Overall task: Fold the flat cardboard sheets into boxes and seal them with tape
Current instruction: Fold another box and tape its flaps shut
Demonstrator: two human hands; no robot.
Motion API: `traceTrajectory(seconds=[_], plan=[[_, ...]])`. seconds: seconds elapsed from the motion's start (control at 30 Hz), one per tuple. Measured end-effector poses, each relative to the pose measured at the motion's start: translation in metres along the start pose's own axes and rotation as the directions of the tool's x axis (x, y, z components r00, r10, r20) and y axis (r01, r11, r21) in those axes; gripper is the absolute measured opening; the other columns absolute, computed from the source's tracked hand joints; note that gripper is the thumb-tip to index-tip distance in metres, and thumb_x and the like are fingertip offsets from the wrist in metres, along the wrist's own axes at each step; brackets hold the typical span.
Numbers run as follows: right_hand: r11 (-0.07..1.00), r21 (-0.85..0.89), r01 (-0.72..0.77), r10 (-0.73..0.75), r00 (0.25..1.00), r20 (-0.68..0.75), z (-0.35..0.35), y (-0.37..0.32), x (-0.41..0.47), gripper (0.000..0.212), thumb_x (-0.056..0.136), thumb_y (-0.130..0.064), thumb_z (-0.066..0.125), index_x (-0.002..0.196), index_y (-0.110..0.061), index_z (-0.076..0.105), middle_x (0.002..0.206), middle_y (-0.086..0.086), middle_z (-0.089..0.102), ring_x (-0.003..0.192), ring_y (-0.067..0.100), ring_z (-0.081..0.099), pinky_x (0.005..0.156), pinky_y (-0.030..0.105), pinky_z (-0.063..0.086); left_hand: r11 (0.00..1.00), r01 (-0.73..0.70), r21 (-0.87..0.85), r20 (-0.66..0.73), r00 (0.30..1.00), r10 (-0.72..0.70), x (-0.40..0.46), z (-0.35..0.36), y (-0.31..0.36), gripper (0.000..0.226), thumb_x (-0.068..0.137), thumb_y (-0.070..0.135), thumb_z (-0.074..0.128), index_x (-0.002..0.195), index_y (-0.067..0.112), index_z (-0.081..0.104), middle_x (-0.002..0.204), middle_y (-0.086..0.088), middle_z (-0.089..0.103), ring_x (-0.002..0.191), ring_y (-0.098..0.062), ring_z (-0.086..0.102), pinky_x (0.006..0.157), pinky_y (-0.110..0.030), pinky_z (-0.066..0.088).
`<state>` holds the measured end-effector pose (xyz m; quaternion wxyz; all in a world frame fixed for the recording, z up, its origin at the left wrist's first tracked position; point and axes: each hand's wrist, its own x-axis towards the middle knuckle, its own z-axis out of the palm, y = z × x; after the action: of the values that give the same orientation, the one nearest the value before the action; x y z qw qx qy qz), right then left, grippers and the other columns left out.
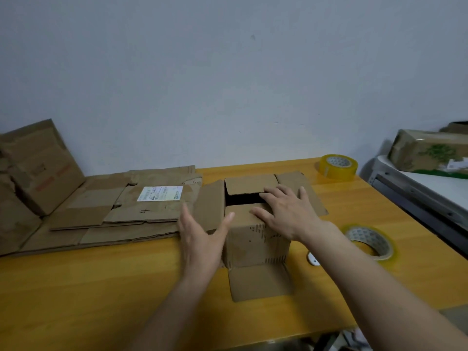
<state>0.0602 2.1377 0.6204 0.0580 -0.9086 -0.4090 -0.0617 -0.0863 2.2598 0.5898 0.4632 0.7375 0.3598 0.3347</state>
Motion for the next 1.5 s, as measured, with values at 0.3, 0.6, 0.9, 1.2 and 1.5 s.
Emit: traceTrajectory(seconds=[0.3, 0.6, 0.9, 1.2, 1.5], plan=[[0.995, 0.026, -0.093, 0.095, 0.992, -0.086, -0.006, 0.002, -0.009, 0.061, 0.096, -0.058, 0.028, 0.148, -0.027, 0.023, 0.159, -0.003, 0.018, 0.147, 0.021, 0.009, 0.115, 0.059, 0.006, 0.812, -0.545, 0.206, 0.477, 0.781, 0.403, 0.003, 0.012, 0.012, 0.077, 0.090, 0.064, 0.041, 0.153, 0.029, 0.014, 0.159, 0.014, 0.013, 0.144, -0.002, 0.011, 0.118, -0.035, 0.022], [0.323, 0.940, -0.113, 0.555, 0.827, -0.092, -0.018, 0.028, -0.034, 0.054, 0.095, -0.037, 0.055, 0.142, -0.020, 0.036, 0.132, 0.002, 0.052, 0.120, 0.019, 0.051, 0.092, 0.031, 0.050, 0.709, -0.545, 0.448, 0.488, 0.813, 0.317, -0.004, 0.025, 0.015, 0.066, 0.096, 0.048, 0.044, 0.152, 0.025, 0.017, 0.158, 0.011, 0.008, 0.135, -0.019, 0.034, 0.112, -0.039, 0.034], [0.486, 0.863, -0.139, 0.446, 0.888, -0.108, 0.001, 0.016, -0.029, 0.034, 0.079, -0.029, 0.075, 0.058, -0.011, 0.055, 0.078, 0.003, 0.066, 0.080, 0.017, 0.059, 0.072, 0.037, 0.047, 0.534, -0.781, 0.323, 0.575, 0.611, 0.545, -0.046, 0.007, 0.040, 0.068, 0.071, 0.074, 0.058, 0.125, 0.033, 0.054, 0.104, 0.013, 0.036, 0.094, -0.006, 0.044, 0.083, -0.027, 0.047], [0.319, 0.934, -0.160, 0.386, 0.922, 0.026, 0.003, 0.019, -0.032, 0.036, 0.087, -0.033, 0.066, 0.117, -0.015, 0.054, 0.120, 0.004, 0.058, 0.106, 0.017, 0.055, 0.091, 0.041, 0.050, 0.331, -0.761, 0.558, 0.774, 0.621, 0.122, -0.004, 0.018, 0.035, 0.127, 0.053, 0.100, 0.027, 0.150, 0.031, -0.016, 0.160, 0.000, -0.019, 0.146, -0.020, -0.018, 0.118, -0.047, -0.010], [0.217, 0.955, -0.201, 0.345, 0.931, 0.117, 0.010, 0.011, -0.030, 0.046, 0.104, -0.027, 0.032, 0.149, -0.024, 0.029, 0.148, -0.001, 0.037, 0.122, 0.011, 0.045, 0.088, 0.014, 0.046, 0.419, -0.545, 0.726, 0.615, 0.787, -0.042, -0.009, 0.047, 0.061, 0.117, 0.054, 0.100, 0.033, 0.151, 0.043, 0.000, 0.160, -0.018, -0.002, 0.144, -0.045, -0.003, 0.115, -0.057, 0.002]])
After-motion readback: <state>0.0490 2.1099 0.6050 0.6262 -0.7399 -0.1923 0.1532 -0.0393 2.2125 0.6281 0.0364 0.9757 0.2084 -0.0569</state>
